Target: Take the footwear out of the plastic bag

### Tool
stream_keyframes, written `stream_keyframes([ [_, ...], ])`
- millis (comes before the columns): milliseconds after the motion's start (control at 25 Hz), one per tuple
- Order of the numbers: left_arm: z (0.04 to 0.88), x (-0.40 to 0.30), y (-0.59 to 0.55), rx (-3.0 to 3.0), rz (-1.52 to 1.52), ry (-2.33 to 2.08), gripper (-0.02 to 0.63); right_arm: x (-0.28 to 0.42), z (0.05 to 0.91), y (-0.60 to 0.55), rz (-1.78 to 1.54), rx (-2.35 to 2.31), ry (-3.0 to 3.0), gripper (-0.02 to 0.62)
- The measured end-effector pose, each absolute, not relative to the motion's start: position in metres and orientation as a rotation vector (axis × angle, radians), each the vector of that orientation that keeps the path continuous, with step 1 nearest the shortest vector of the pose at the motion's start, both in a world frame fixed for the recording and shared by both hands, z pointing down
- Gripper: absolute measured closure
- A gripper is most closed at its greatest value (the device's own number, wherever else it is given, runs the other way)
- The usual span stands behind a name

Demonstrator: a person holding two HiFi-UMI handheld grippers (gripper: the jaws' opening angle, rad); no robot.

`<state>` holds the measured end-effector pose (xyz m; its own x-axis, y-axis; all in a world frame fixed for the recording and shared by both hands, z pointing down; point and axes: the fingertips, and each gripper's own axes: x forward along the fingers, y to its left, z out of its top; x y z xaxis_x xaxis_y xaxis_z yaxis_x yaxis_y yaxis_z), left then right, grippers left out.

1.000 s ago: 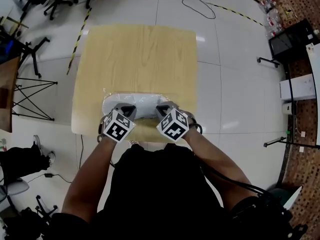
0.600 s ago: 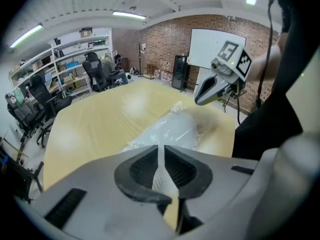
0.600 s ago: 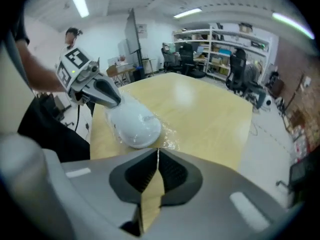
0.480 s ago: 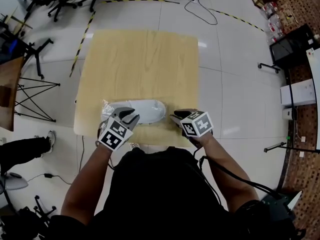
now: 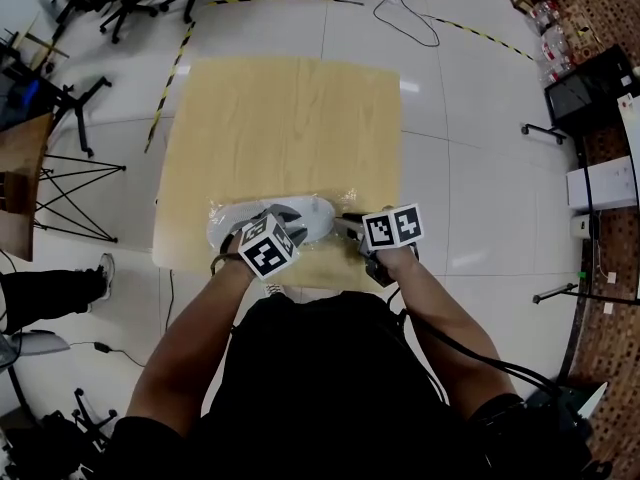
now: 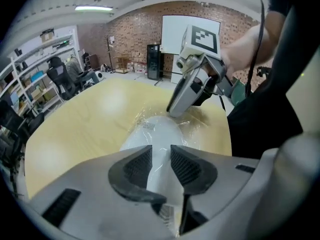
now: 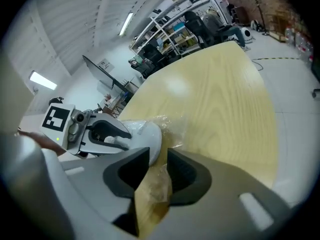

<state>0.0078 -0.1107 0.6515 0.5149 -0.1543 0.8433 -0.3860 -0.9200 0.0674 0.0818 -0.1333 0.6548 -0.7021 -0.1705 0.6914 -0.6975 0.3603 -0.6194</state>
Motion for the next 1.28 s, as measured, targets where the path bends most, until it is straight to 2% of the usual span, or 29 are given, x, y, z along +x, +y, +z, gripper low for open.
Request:
stream_keyframes([
  [160, 0.644, 0.002, -0.116, 2.521, 1.296, -0.531, 0.568, 0.087, 0.651, -0.136, 1.237, 0.76, -2.094, 0.491],
  [240, 0.636, 0.0, -0.117, 2.557, 1.27, -0.553, 0.577, 0.088, 0.644, -0.136, 1.198, 0.751, -2.112, 0.505],
  [360, 0.628, -0.005, -0.115, 2.591, 1.236, -0.577, 0.578, 0.076, 0.638, -0.13, 1.187, 0.69, -2.152, 0.514],
  [560, 0.626, -0.007, -0.115, 2.615, 1.214, -0.577, 0.578, 0.061, 0.658, -0.139, 1.226, 0.668, -2.09, 0.459],
  [760, 0.635, -0.009, -0.114, 2.558, 1.281, -0.601, 0.569, 0.062, 0.649, -0.139, 1.305, 0.663, -2.146, 0.541],
  [1000, 0.636, -0.025, -0.115, 2.55, 1.261, -0.69, 0.575, 0.111, 0.634, -0.147, 1.373, 0.832, -2.191, 0.554],
  [1040, 0.637, -0.028, -0.114, 2.545, 1.269, -0.696, 0.576, 0.119, 0.633, -0.147, 1.373, 0.853, -2.188, 0.56],
  [1080, 0.64, -0.032, -0.113, 2.535, 1.297, -0.703, 0.58, 0.127, 0.633, -0.147, 1.366, 0.883, -2.179, 0.594],
  [1160, 0.645, -0.043, -0.114, 2.512, 1.353, -0.718, 0.588, 0.141, 0.629, -0.151, 1.371, 0.948, -2.173, 0.595],
  [1280, 0.642, -0.049, -0.114, 2.52, 1.272, -0.7, 0.583, 0.141, 0.617, -0.152, 1.438, 0.939, -2.23, 0.594],
])
